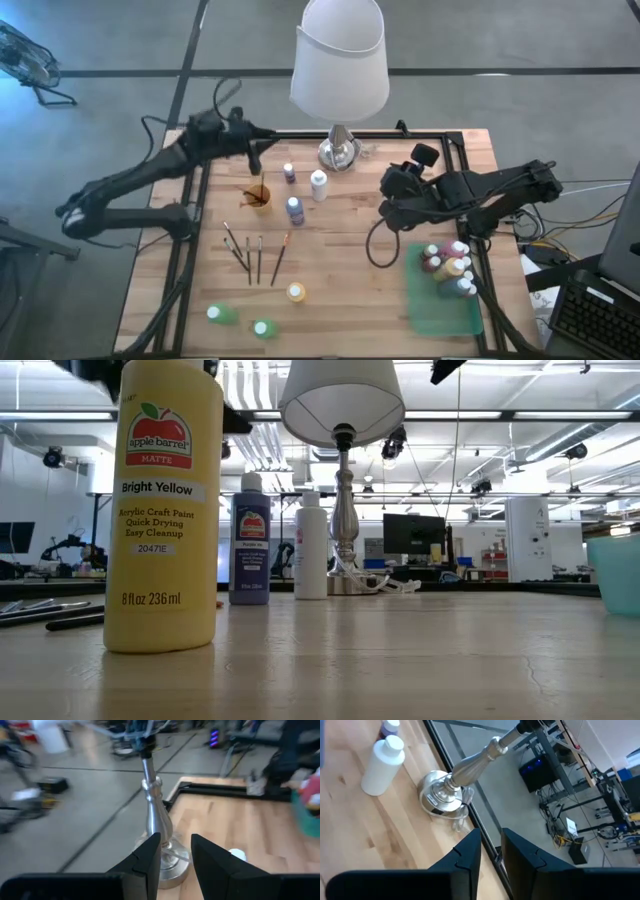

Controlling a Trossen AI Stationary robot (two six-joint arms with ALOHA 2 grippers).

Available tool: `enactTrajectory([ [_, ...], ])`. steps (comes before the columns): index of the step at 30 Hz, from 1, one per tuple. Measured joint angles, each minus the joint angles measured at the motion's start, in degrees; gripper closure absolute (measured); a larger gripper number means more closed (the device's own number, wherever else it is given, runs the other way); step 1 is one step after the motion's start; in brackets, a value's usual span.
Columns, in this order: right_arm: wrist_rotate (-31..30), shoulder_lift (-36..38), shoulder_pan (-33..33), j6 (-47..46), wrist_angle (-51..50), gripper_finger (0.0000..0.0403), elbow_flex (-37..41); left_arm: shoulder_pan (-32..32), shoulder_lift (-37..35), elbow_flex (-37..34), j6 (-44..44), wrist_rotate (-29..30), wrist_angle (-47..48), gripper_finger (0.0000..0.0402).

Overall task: Pick & Place Paint Supplies
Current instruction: Put the purple paint bottle into the green bin

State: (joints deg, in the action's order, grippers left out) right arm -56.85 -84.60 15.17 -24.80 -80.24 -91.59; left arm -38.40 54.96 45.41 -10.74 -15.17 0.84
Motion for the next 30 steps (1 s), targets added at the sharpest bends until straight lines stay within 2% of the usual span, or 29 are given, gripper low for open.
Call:
enactTrajectory([
  [4, 0.3, 0.0, -0.6, 0.0, 0.0, 0.0323, 0.0, -13.9, 5.3, -1.8, 4.0, -19.6, -8.2, 0.0289],
  [7, 0.3, 0.0, -0.6, 0.0, 0.0, 0.0319, 0.0, -19.3, 10.1, -2.1, 5.2, -28.5, -12.8, 0.0289],
  [9, 0.3, 0.0, -0.6, -0.1, 0.0, 0.0317, 0.0, -20.3, 13.3, -2.1, 4.7, -31.5, -14.5, 0.0289],
  [15, 0.3, 0.0, -1.0, -0.2, 0.1, 0.0315, 0.0, -20.4, 21.5, 0.0, 4.5, -30.2, -13.9, 0.0285],
  [18, 0.3, 0.0, -1.9, -0.2, 0.1, 0.0325, 0.0, -20.4, 23.9, 2.5, 2.0, -29.2, -8.6, 0.0266],
  [25, 0.3, 0.1, -5.2, 0.0, 0.1, 0.0353, 0.6, -20.4, 24.2, 7.8, -1.9, -24.9, 4.6, 0.0195],
  [30, 0.3, 0.1, -8.0, 1.9, 0.3, 0.0364, 3.6, -20.3, 22.4, 7.9, -3.8, -25.0, 10.1, 0.018],
])
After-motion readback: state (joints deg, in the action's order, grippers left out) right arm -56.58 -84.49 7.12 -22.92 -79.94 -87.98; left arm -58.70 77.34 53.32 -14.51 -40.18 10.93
